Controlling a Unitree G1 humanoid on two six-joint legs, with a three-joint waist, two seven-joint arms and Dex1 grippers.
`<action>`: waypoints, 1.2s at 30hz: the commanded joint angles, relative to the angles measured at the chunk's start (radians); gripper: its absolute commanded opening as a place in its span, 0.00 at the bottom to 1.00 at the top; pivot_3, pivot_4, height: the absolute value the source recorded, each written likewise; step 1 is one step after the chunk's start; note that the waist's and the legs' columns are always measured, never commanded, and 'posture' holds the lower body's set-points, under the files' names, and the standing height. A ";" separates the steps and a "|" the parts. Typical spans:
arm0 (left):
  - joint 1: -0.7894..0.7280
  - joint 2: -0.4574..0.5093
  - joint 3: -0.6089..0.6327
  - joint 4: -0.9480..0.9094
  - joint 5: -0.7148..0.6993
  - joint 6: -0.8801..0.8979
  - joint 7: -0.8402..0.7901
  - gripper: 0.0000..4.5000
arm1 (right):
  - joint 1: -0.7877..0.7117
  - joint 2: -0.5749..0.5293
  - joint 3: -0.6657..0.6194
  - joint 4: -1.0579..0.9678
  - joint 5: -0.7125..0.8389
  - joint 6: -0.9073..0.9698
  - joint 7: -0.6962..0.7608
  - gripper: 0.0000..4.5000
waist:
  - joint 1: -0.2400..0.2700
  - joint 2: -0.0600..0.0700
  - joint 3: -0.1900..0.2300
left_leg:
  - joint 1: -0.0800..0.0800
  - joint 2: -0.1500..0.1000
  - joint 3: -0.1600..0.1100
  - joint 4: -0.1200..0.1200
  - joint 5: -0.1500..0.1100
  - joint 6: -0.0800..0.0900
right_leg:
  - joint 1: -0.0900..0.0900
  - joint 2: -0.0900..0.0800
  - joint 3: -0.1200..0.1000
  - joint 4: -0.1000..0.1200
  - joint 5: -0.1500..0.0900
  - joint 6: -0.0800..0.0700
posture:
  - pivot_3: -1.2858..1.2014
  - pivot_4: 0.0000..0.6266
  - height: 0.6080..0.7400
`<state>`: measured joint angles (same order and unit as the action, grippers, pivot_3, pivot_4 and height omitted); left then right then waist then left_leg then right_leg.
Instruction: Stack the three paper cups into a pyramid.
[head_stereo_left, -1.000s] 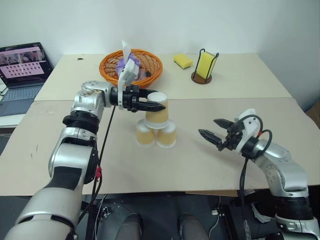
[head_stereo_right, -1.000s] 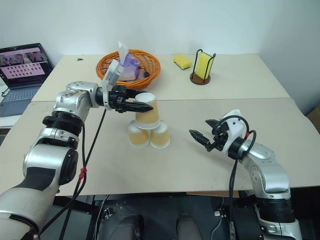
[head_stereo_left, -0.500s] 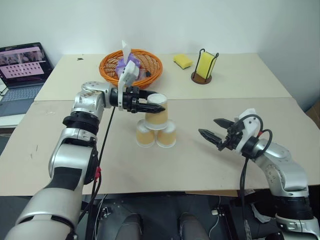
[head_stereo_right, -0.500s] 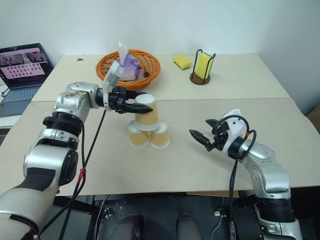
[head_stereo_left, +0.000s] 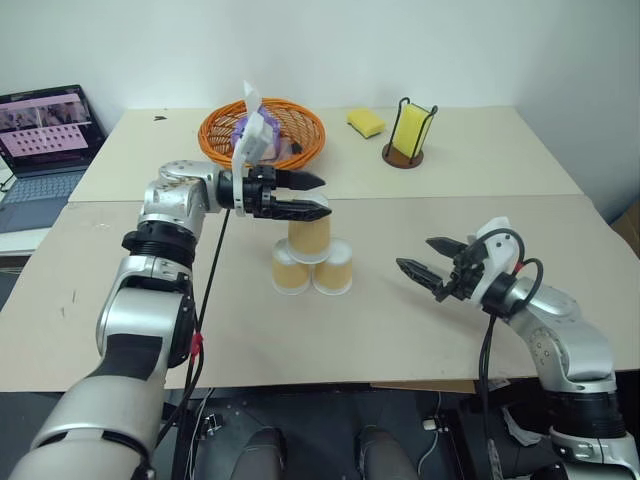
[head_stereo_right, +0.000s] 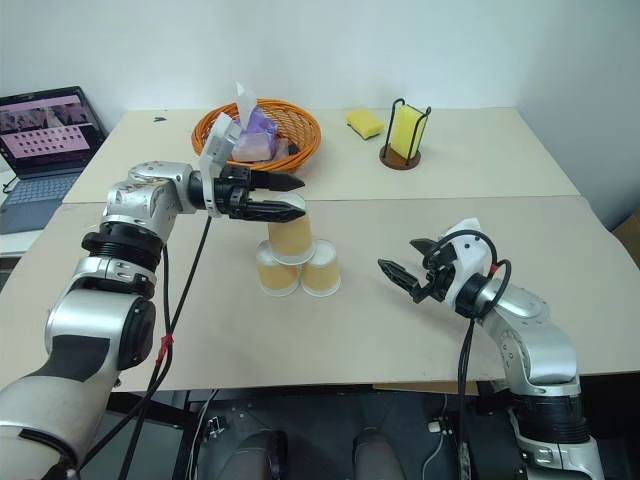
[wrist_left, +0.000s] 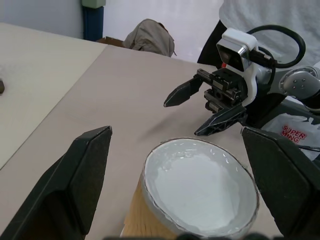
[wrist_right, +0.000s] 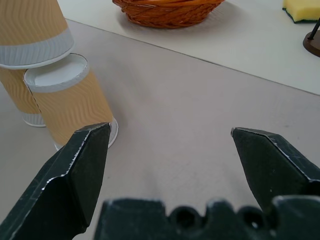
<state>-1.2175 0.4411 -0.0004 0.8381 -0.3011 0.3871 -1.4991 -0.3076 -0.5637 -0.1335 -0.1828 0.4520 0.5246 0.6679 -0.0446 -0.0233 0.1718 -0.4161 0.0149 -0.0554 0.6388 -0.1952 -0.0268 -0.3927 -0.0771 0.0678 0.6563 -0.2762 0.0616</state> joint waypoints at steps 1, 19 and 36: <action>-0.063 0.031 0.095 -0.086 -0.088 0.071 0.041 0.98 | -0.022 0.003 -0.009 -0.011 0.002 -0.022 0.002 1.00 | 0.000 0.000 0.000 | 0.000 0.000 0.000 0.000 0.000 0.000 | 0.000 0.000 0.000 0.000 0.000 0.000 | 0.52 0.24 1.00; 0.507 -0.078 0.570 -0.736 -0.132 0.146 1.201 0.98 | -0.114 0.023 -0.059 0.143 -0.085 -0.048 -0.175 1.00 | 0.000 0.000 0.000 | 0.002 0.000 0.000 0.002 0.000 0.000 | 0.000 -0.001 0.002 0.006 0.000 0.000 | 0.52 0.24 1.00; 0.880 -0.172 0.543 -0.801 -0.008 -0.151 1.416 0.98 | -0.281 0.166 -0.040 0.489 -0.259 -0.251 -0.401 1.00 | 0.025 -0.001 -0.001 | 0.001 -0.001 0.001 0.002 0.000 0.000 | 0.000 -0.002 0.002 0.001 0.000 -0.001 | 0.52 0.24 1.00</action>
<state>-0.3426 0.2577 0.5562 0.0455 -0.3297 0.2932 -0.0897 -0.5579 -0.3964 -0.1360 0.3157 0.1888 0.3160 0.2793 -0.0198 -0.0239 0.1713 -0.4147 0.0143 -0.0542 0.6408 -0.1952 -0.0270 -0.3923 -0.0788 0.0696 0.6574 -0.2759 0.0611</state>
